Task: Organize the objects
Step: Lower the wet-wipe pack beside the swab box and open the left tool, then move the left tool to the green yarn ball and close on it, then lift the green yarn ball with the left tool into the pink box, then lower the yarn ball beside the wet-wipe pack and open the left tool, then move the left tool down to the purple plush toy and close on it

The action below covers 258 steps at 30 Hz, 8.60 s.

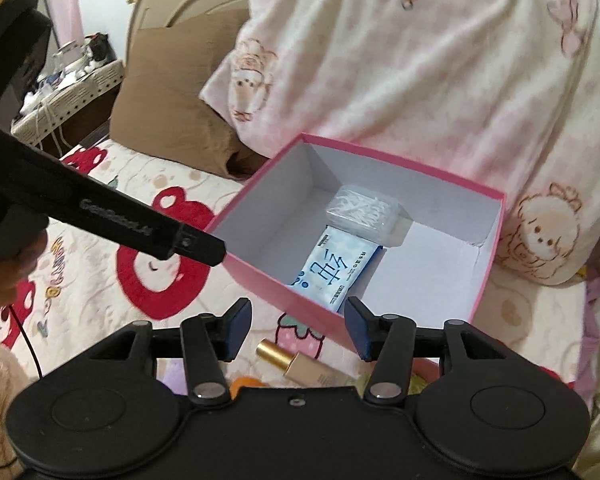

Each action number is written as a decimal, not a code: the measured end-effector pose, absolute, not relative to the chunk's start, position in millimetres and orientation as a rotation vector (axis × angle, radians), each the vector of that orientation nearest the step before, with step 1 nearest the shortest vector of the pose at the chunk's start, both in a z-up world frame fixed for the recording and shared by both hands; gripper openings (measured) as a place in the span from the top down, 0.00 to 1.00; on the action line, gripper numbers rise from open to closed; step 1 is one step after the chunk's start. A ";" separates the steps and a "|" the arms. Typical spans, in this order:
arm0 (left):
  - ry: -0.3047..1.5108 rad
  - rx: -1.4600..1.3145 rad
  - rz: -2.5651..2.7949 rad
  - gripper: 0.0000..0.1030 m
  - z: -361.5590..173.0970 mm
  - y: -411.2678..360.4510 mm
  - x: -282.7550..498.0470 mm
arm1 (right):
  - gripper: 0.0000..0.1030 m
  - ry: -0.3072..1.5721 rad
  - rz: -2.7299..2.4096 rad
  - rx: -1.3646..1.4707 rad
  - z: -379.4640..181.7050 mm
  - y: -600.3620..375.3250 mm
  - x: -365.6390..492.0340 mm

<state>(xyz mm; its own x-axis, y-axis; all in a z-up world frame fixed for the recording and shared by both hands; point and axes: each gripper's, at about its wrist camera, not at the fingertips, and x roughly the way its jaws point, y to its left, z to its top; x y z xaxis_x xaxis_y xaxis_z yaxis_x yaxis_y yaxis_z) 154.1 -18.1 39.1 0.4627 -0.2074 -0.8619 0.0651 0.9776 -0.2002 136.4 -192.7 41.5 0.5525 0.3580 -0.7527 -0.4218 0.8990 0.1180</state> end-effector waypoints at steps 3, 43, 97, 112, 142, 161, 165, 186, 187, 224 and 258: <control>1.064 -0.127 -0.174 0.55 57.0 -18.5 133.9 | 0.40 0.865 0.472 -0.104 59.2 -195.0 121.0; 1.025 -0.173 -0.364 0.30 -38.1 -116.9 80.7 | 0.17 0.849 0.492 -0.143 -38.1 -270.0 50.7; 1.010 -0.317 -0.431 0.56 34.1 -79.3 100.4 | 0.39 0.963 0.442 0.111 38.3 -244.3 96.6; 0.848 -0.370 -0.456 0.56 36.0 -77.6 183.1 | 0.39 0.862 0.270 -0.071 53.3 -224.9 179.4; 1.064 -0.502 -0.507 0.61 -106.5 -74.2 301.0 | 0.42 1.038 0.002 -0.228 -75.0 -201.8 291.9; 1.065 -0.475 -0.431 0.56 -104.8 -91.6 311.3 | 0.67 0.915 0.106 -0.289 -63.9 -227.4 271.3; 1.050 -0.496 -0.364 0.53 -105.8 -84.1 322.6 | 0.64 0.899 0.126 -0.324 -66.7 -228.3 270.5; 1.025 -0.313 -0.438 0.53 -94.5 -107.3 330.0 | 0.64 0.842 0.151 -0.312 -75.5 -223.7 254.0; 1.028 -0.294 -0.426 0.52 -91.8 -105.9 326.1 | 0.64 0.835 0.158 -0.306 -73.3 -223.2 251.2; 1.063 -0.145 -0.437 0.38 48.2 23.3 112.6 | 0.37 0.937 0.446 0.005 59.8 -191.7 77.3; 1.164 -0.206 -0.362 0.39 -147.2 80.8 132.5 | 0.28 1.311 0.450 0.461 -156.5 -111.4 99.0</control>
<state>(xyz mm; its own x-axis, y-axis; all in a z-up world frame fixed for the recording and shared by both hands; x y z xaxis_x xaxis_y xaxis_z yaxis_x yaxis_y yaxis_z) 132.5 80.8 -147.2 0.3469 -0.3818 -0.8567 0.1713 0.9238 -0.3424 99.0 -111.4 -156.5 0.1980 0.5584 -0.8056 -0.0544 0.8268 0.5598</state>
